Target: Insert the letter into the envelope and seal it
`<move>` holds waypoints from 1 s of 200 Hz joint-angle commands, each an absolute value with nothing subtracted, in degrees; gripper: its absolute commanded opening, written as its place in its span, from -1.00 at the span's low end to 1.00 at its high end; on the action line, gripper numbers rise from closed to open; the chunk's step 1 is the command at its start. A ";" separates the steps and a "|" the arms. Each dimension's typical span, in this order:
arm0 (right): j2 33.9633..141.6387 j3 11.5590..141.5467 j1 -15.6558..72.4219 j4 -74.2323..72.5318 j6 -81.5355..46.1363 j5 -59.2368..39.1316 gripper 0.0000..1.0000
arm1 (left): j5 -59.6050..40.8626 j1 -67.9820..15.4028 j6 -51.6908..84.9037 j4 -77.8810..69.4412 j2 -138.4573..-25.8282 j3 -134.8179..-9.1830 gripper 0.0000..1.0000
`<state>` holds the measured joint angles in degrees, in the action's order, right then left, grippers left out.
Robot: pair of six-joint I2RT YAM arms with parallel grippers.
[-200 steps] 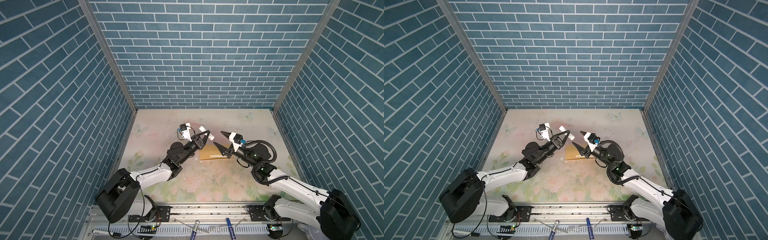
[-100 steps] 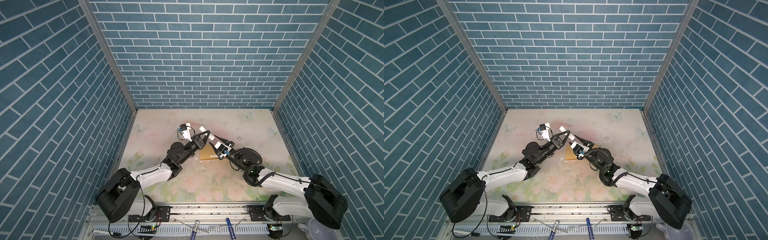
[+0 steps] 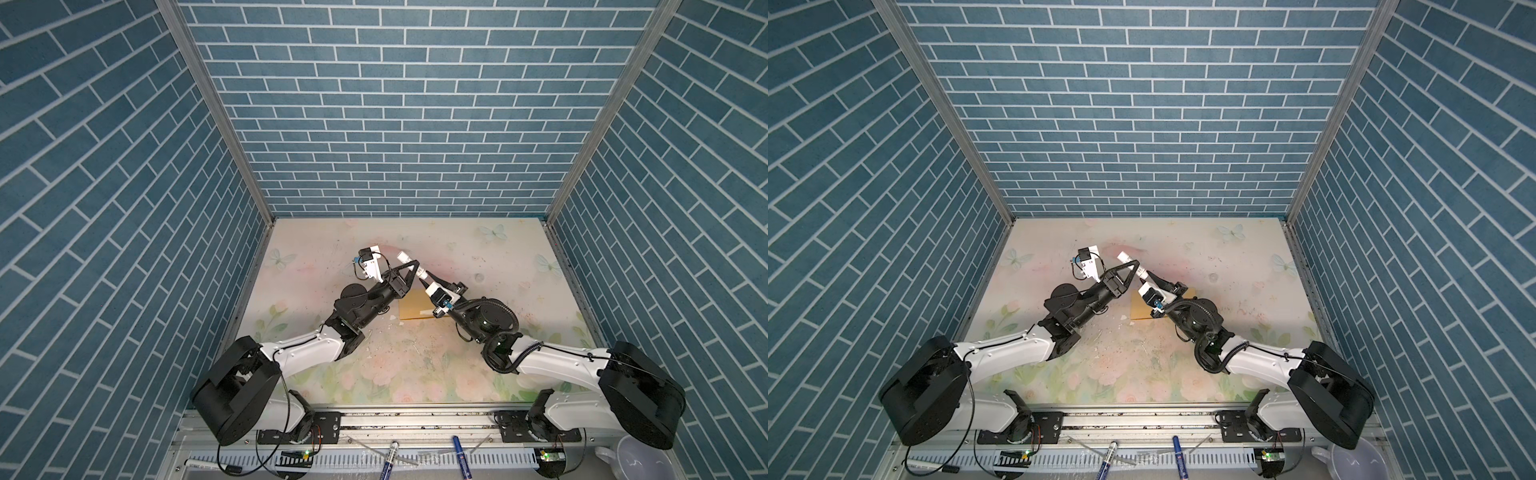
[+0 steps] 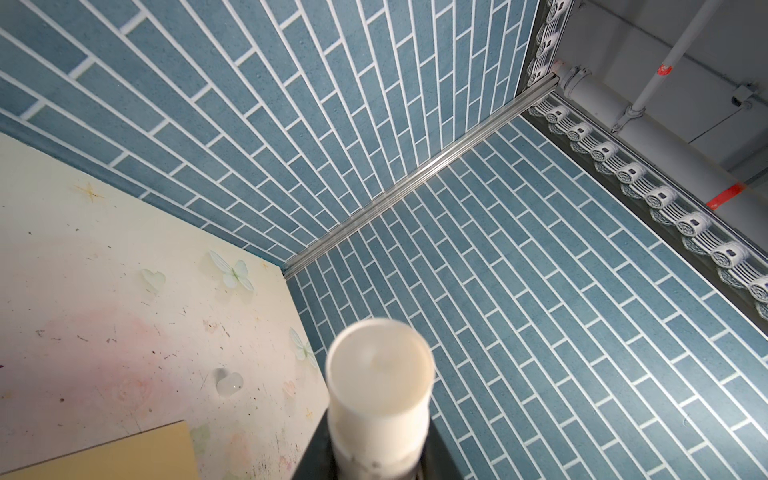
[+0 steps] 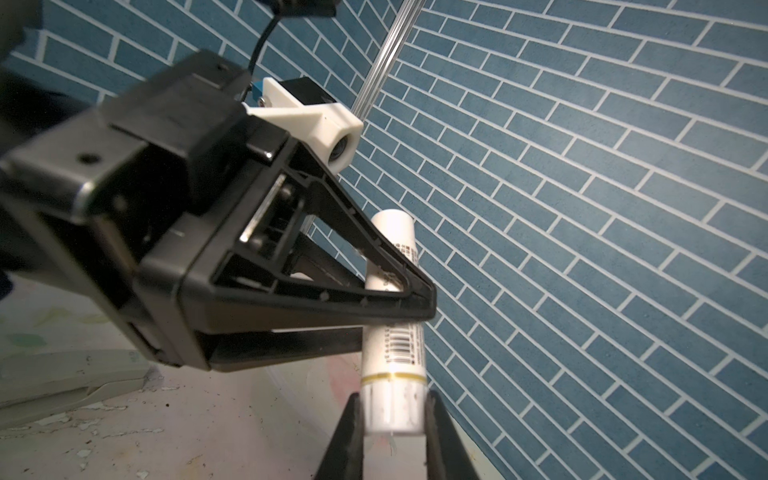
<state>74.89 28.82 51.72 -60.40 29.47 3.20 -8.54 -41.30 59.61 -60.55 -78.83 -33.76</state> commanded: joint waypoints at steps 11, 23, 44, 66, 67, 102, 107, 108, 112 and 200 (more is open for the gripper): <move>71.40 34.16 49.71 -53.52 14.98 -2.67 -1.00 | -10.54 -41.58 57.59 -61.91 -79.13 -34.36 -1.00; 70.01 35.84 46.13 -49.47 4.90 -9.48 -1.00 | -10.61 -41.58 56.32 -61.07 -78.78 -34.36 -1.00; 70.30 39.14 38.25 -46.95 -15.00 -23.49 -1.00 | -10.74 -41.61 54.32 -60.00 -77.82 -34.28 -1.00; 72.59 42.23 33.86 -48.13 -28.39 -33.59 -1.00 | -11.09 -41.66 52.49 -59.25 -77.04 -34.25 -1.00; 72.73 42.34 33.72 -48.15 -28.87 -34.02 -1.00 | -11.08 -41.66 52.44 -59.20 -77.06 -34.26 -1.00; 77.50 46.45 31.15 -51.02 -42.36 -44.91 -1.00 | -11.51 -41.83 51.11 -59.07 -76.24 -34.26 -1.00; 78.12 46.73 30.95 -52.03 -43.86 -45.87 -1.00 | -11.51 -41.89 51.00 -59.08 -76.21 -34.19 -1.00; 78.30 46.74 30.90 -52.21 -44.21 -46.05 -1.00 | -11.51 -41.86 50.99 -59.07 -76.20 -34.19 -1.00; 78.79 46.83 30.73 -53.15 -45.36 -46.55 -0.98 | -11.51 -41.84 50.93 -58.99 -76.09 -34.13 -1.00; 68.14 33.68 34.07 -54.23 -10.81 -23.93 0.06 | -9.90 -41.84 55.22 -59.92 -76.62 -34.01 -1.00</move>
<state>74.63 38.83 31.00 -53.49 -33.06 -36.71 -9.08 -41.78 54.17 -58.74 -76.51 -34.04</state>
